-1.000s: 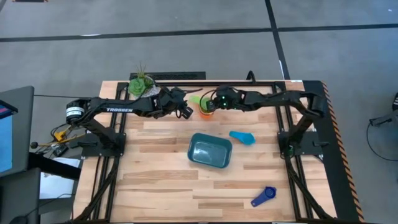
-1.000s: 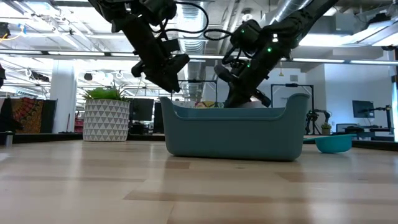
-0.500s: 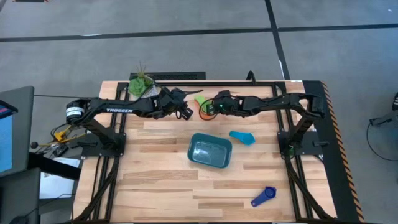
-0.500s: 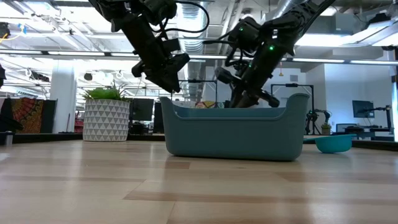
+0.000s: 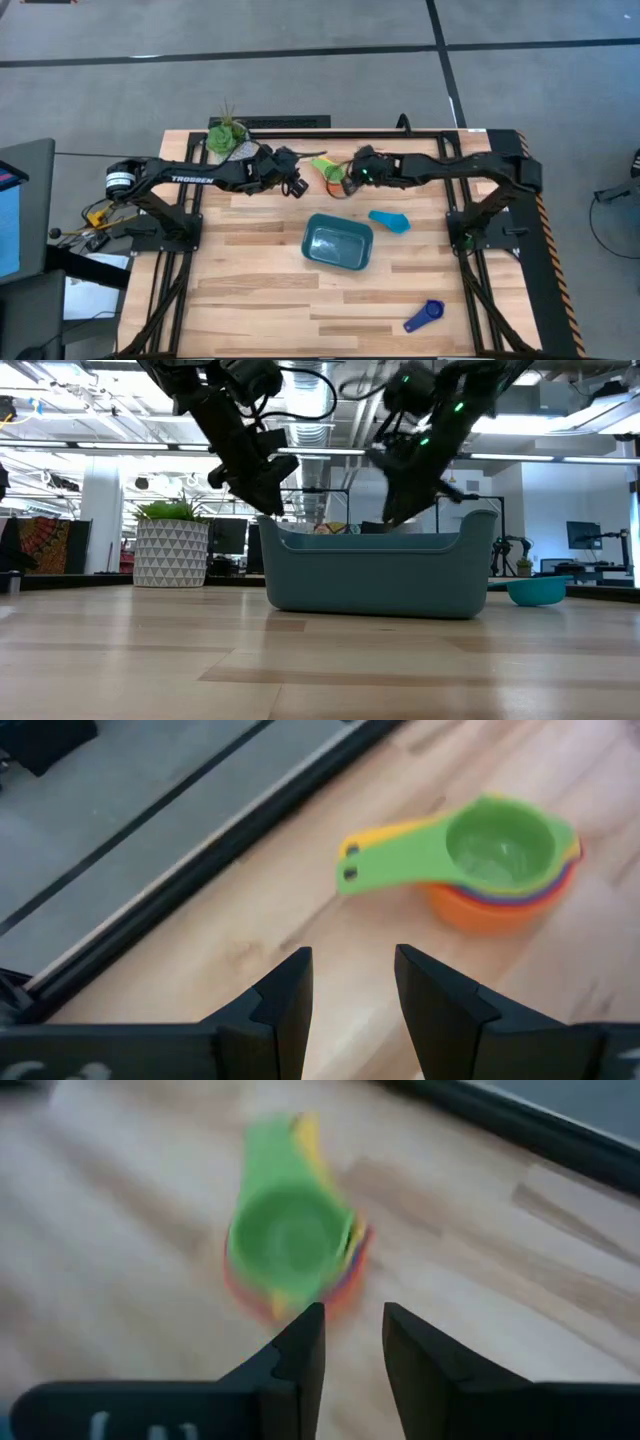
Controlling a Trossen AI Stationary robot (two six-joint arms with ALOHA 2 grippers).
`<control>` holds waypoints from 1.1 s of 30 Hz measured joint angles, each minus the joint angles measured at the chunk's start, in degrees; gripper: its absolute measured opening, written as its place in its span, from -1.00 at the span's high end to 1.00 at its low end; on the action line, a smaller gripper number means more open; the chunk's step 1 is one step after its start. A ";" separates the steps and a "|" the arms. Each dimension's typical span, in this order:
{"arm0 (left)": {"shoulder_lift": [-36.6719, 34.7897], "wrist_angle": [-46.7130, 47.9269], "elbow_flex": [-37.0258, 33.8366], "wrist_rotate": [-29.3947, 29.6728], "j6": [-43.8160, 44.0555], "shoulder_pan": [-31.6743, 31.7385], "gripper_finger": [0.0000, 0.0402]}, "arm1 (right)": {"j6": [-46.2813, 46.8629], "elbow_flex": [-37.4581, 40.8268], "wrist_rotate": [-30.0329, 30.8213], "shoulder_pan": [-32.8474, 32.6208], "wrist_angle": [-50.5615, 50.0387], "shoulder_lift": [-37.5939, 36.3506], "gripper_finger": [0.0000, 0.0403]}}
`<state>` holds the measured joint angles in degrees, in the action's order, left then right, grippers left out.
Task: Nest measuring cups in basket
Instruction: Stack the light blue measuring cup on top of the green measuring cup
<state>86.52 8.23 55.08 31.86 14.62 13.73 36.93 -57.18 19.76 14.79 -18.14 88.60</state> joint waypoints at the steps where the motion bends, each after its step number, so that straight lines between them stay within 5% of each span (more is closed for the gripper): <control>1: 0.00 0.02 -0.58 0.02 -0.19 -0.36 0.33 | -2.65 0.02 -0.16 -0.92 -3.08 -1.46 0.37; 10: 0.00 -13.78 -9.93 -2.22 -0.40 -4.20 0.33 | -14.63 3.62 -9.11 -10.09 -30.16 -8.26 0.36; 19: 0.00 -22.78 -13.52 -5.16 -1.43 -6.54 0.33 | -19.33 11.36 -13.22 -11.96 -29.36 -7.62 0.34; 29: 0.02 -22.75 -13.52 -5.16 -2.95 -6.70 0.33 | -26.23 14.54 -10.48 -10.09 -27.42 -7.65 -0.19; 33: 0.02 -22.75 -13.52 -5.14 -2.93 -6.70 0.33 | -28.43 16.24 -10.62 -9.18 -24.57 -7.63 -0.21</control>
<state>86.54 -14.52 41.56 26.72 11.68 7.03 8.51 -40.94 9.14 5.61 -42.71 80.97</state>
